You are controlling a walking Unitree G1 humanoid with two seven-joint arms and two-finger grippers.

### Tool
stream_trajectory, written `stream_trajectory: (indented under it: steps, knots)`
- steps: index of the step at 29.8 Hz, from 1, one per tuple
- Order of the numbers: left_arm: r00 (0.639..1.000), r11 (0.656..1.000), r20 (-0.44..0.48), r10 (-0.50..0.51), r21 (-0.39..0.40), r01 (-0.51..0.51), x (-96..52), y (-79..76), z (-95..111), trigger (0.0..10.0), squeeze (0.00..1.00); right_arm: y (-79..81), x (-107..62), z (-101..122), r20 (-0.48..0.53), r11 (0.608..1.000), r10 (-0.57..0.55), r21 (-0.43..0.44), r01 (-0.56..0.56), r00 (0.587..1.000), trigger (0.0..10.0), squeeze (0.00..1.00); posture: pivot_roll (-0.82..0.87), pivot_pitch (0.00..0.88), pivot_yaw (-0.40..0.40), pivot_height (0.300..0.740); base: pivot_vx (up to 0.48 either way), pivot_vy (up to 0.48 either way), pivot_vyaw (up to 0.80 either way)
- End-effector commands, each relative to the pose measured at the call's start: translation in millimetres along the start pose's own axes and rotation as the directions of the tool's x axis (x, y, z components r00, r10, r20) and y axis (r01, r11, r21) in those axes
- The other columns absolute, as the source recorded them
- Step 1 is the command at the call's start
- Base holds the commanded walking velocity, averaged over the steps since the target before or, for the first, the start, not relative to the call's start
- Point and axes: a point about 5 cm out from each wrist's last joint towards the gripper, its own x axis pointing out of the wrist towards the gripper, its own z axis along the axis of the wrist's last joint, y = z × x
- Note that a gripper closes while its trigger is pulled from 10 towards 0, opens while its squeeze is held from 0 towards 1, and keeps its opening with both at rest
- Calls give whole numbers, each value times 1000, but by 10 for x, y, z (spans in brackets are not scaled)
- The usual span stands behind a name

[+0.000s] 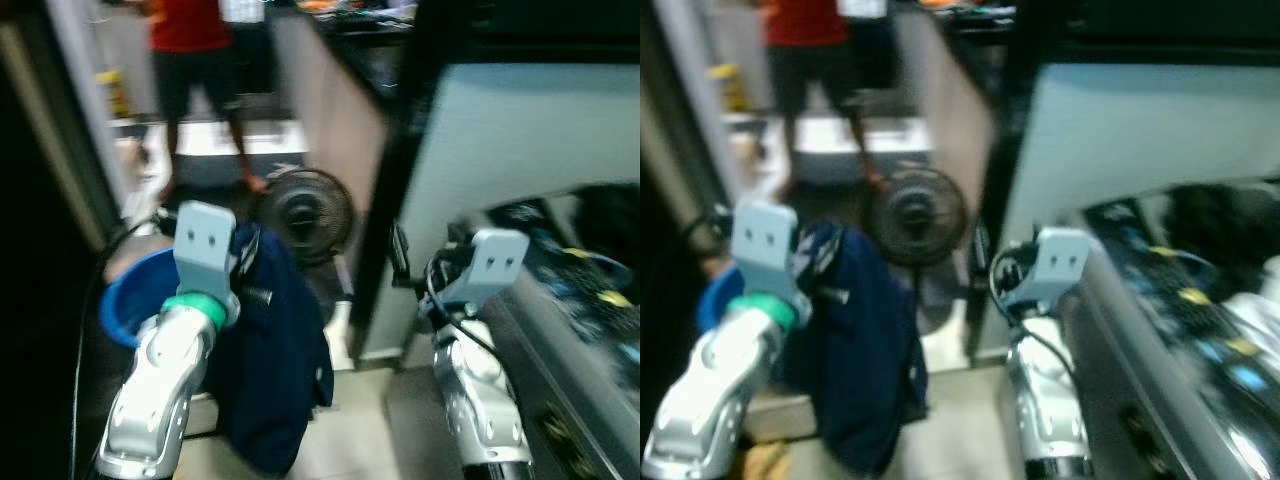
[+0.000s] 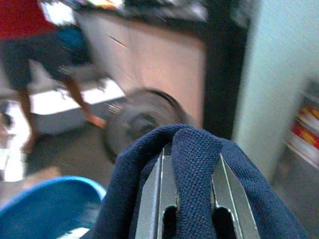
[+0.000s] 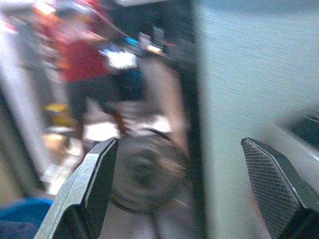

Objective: Clothes washing

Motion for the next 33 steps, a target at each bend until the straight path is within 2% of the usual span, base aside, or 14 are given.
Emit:
stream_trajectory:
  steps: [1, 4, 9, 12, 15, 18, 20, 21, 22, 23, 24, 25, 26, 33]
  knots:
    - [1000, 1000, 21, -13, 11, 13, -12, -37, 8, 10000, 0, -21, -95, -178, -69, 1000, -4, -6, 4, 998, 10000, 0, 40, 23, 29, 728, 0, 0, -800]
    - [1000, 1000, 26, -14, 11, 14, -13, -42, 25, 10000, 0, -15, -109, -190, -75, 1000, -6, 5, 7, 997, 10000, 0, 42, 25, 29, 728, 0, 0, -800]
    - [998, 999, 67, -12, 43, 9, 22, -24, 127, 10000, 0, 49, -23, -54, -18, 999, 6, 31, -5, 1000, 10000, 0, 42, 25, 33, 728, 0, 0, -800]
    - [989, 996, 151, -9, 90, -5, 43, 6, 301, 10000, 0, 112, 111, 274, 126, 992, 25, 117, -40, 992, 10000, 0, 47, 23, 41, 728, 0, 0, -800]
    - [969, 989, 245, -39, 146, 3, 50, -3, 521, 10000, 0, 171, 229, 710, 296, 984, 49, 152, -98, 954, 10000, 0, 49, 23, 45, 728, 0, 0, -800]
    - [964, 987, 261, -51, 159, 9, 50, -12, 559, 10000, 0, 178, 245, 775, 322, 983, 52, 152, -106, 945, 10000, 0, 49, 23, 45, 728, 0, 0, -800]
    - [929, 986, 368, -40, 165, -23, 97, 56, 894, 10000, 0, 224, 349, 1149, 446, 983, 71, 121, -138, 892, 10000, 0, 49, 23, 46, 728, 0, 0, -800]
    - [929, 986, 368, -40, 165, -23, 97, 56, 894, 10000, 0, 224, 349, 1149, 446, 983, 71, 121, -138, 892, 10000, 0, 49, 23, 46, 728, 0, 0, -800]
    - [911, 988, 413, -17, 147, -48, 119, 125, 1047, 10000, 0, 243, 383, 1287, 489, 983, 77, 111, -149, 869, 10000, 0, 50, 20, 48, 728, 0, 0, -800]
    - [911, 988, 413, -17, 147, -48, 119, 125, 1047, 10000, 0, 243, 383, 1287, 489, 983, 77, 111, -149, 869, 10000, 0, 50, 20, 48, 728, 0, 0, -800]
    - [894, 990, 448, 13, 119, -74, 133, 210, 1184, 10000, 0, 256, 401, 1377, 516, 982, 80, 107, -157, 853, 10000, 0, 54, 18, 47, 728, 0, 0, -800]
    - [894, 990, 448, 13, 119, -74, 133, 210, 1184, 10000, 0, 256, 401, 1377, 516, 982, 80, 107, -157, 853, 10000, 0, 54, 18, 47, 728, 0, 0, -800]
    - [886, 991, 462, 35, 98, -90, 140, 274, 1257, 10000, 0, 261, 406, 1402, 524, 981, 80, 108, -159, 848, 10000, 0, 54, 18, 47, 728, 0, 0, -800]
    - [887, 990, 458, 57, 87, -109, 142, 310, 1266, 10000, 0, 250, 397, 1347, 497, 981, 73, 122, -153, 865, 10000, 0, 57, 15, 44, 728, 0, 0, -800]
